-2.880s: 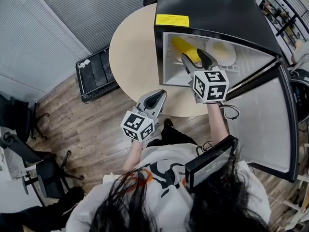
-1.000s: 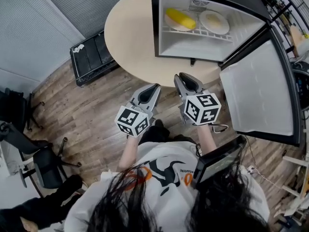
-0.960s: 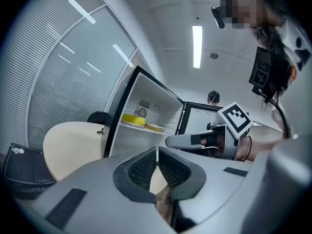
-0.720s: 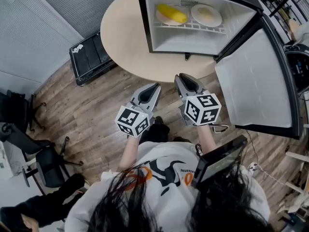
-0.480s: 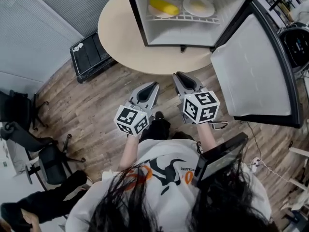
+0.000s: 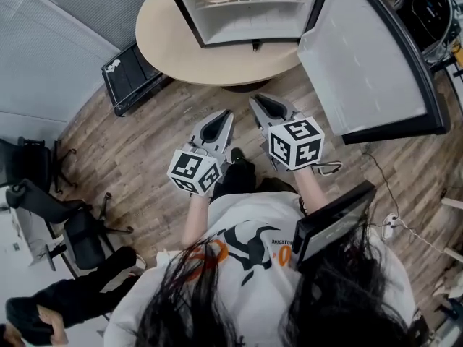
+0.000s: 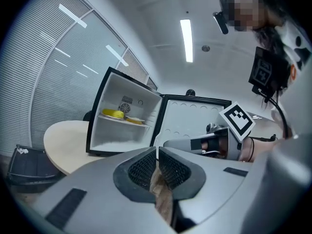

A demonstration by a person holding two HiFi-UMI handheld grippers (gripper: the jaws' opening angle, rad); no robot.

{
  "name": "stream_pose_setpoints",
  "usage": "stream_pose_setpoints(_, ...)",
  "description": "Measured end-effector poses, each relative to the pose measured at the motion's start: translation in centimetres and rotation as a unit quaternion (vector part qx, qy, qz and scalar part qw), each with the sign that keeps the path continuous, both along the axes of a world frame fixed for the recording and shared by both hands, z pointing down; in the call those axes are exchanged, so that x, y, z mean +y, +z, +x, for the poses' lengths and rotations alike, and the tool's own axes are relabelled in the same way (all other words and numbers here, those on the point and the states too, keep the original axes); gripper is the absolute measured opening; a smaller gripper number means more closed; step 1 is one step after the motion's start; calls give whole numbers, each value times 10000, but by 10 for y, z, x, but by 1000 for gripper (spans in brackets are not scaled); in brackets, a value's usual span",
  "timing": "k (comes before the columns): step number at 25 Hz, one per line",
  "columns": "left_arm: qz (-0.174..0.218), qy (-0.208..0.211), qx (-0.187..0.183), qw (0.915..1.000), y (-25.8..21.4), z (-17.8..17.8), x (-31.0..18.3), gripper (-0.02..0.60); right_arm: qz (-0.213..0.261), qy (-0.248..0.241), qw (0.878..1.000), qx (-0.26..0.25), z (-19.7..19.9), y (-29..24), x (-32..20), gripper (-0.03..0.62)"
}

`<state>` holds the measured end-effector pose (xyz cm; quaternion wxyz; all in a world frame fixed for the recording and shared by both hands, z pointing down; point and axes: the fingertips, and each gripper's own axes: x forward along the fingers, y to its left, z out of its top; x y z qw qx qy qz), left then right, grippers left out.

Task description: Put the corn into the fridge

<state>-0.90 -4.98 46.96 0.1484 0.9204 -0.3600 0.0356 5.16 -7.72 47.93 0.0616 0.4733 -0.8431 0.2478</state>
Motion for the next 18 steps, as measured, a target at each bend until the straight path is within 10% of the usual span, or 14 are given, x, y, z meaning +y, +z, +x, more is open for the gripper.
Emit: stream_pose_setpoints(18, 146, -64, 62, 9999, -6, 21, 48, 14, -78, -120, 9999, 7, 16, 1, 51, 31)
